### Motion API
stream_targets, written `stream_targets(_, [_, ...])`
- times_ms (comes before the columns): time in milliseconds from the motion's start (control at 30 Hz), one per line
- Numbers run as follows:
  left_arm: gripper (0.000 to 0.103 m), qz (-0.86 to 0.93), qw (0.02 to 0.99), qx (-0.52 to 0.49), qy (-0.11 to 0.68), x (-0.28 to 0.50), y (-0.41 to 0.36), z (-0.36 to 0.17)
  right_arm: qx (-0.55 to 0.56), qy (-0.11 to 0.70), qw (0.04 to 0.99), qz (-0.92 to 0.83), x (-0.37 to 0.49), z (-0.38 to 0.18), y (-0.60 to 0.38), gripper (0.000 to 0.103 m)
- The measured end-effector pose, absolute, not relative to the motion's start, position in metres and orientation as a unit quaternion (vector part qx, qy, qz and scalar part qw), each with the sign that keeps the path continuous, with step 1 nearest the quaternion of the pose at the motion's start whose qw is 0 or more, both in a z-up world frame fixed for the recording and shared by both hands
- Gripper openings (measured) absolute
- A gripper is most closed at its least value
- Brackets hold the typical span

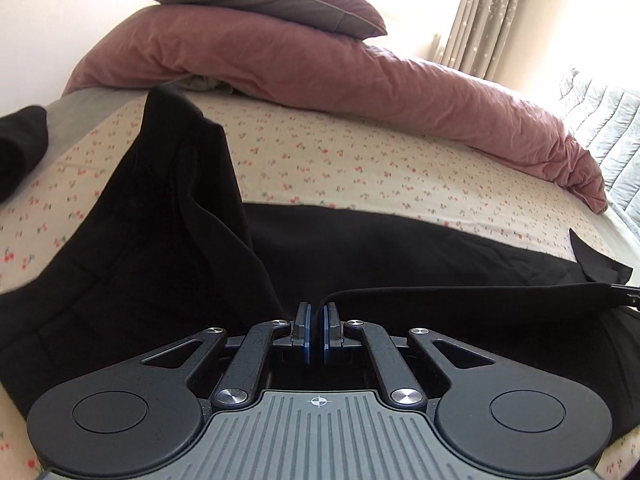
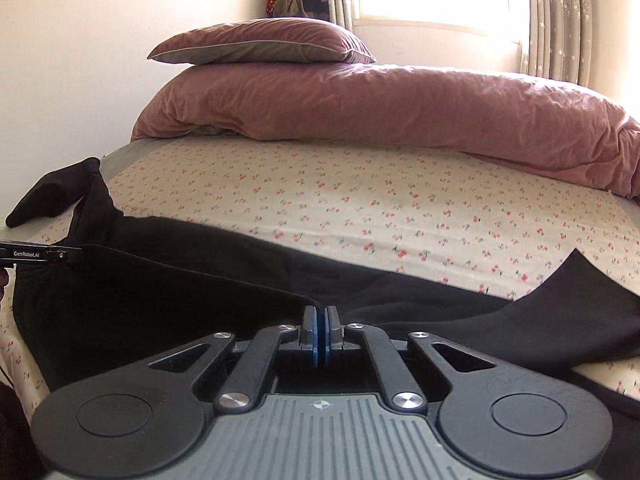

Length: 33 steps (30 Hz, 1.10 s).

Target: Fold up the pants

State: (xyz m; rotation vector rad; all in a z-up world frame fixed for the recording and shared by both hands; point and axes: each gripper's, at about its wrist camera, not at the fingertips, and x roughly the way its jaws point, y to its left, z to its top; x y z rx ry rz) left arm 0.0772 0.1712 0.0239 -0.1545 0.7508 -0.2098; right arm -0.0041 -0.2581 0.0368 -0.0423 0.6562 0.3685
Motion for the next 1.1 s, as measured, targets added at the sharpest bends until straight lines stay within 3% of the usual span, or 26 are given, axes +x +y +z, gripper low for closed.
stream_targets(233, [0.004, -0.117, 0.898, -0.111, 0.411, 0.048, 0.201, -0.012, 0.020, 0.383, 0.904, 0.190, -0.028, -0.030, -0.265, 0.003])
stream_targets(300, [0.011, -0.114, 0.903, -0.123, 0.396, 0.043, 0.213, -0.011, 0.014, 0.369, 0.909, 0.195, -0.032, -0.031, -0.265, 0.003])
stream_targets(333, [0.013, -0.108, 0.906, -0.132, 0.388, 0.041, 0.219, -0.009, 0.016, 0.368, 0.909, 0.196, -0.032, -0.028, -0.266, 0.012])
stream_targets(433, [0.047, -0.073, 0.916, -0.175, 0.353, 0.036, 0.241, -0.005, 0.057, 0.369, 0.906, 0.198, -0.037, -0.023, -0.278, 0.040])
stream_targets(467, [0.068, -0.051, 0.920, -0.192, 0.337, 0.036, 0.246, -0.004, 0.070, 0.369, 0.905, 0.199, -0.039, -0.022, -0.282, 0.041])
stream_targets(500, [0.074, -0.026, 0.924, -0.203, 0.324, 0.037, 0.249, -0.005, 0.083, 0.370, 0.903, 0.200, -0.038, -0.020, -0.285, 0.042])
stream_targets(567, [0.074, 0.006, 0.929, -0.211, 0.303, 0.041, 0.255, -0.005, 0.120, 0.379, 0.897, 0.191, -0.041, -0.023, -0.293, 0.058])
stream_targets(633, [0.074, 0.020, 0.931, -0.217, 0.292, 0.050, 0.256, -0.007, 0.159, 0.386, 0.890, 0.186, -0.039, -0.026, -0.301, 0.065])
stream_targets(833, [0.070, 0.099, 0.928, -0.240, 0.268, 0.076, 0.273, -0.009, 0.217, 0.372, 0.889, 0.156, -0.039, -0.033, -0.310, 0.065])
stream_targets(1000, [0.054, 0.135, 0.920, -0.266, 0.256, 0.084, 0.284, -0.013, 0.221, 0.357, 0.900, 0.119, -0.027, -0.040, -0.302, 0.063])
stream_targets(1100, [0.040, 0.162, 0.916, -0.266, 0.254, 0.087, 0.288, -0.015, 0.202, 0.341, 0.913, 0.096, -0.022, -0.042, -0.301, 0.055])
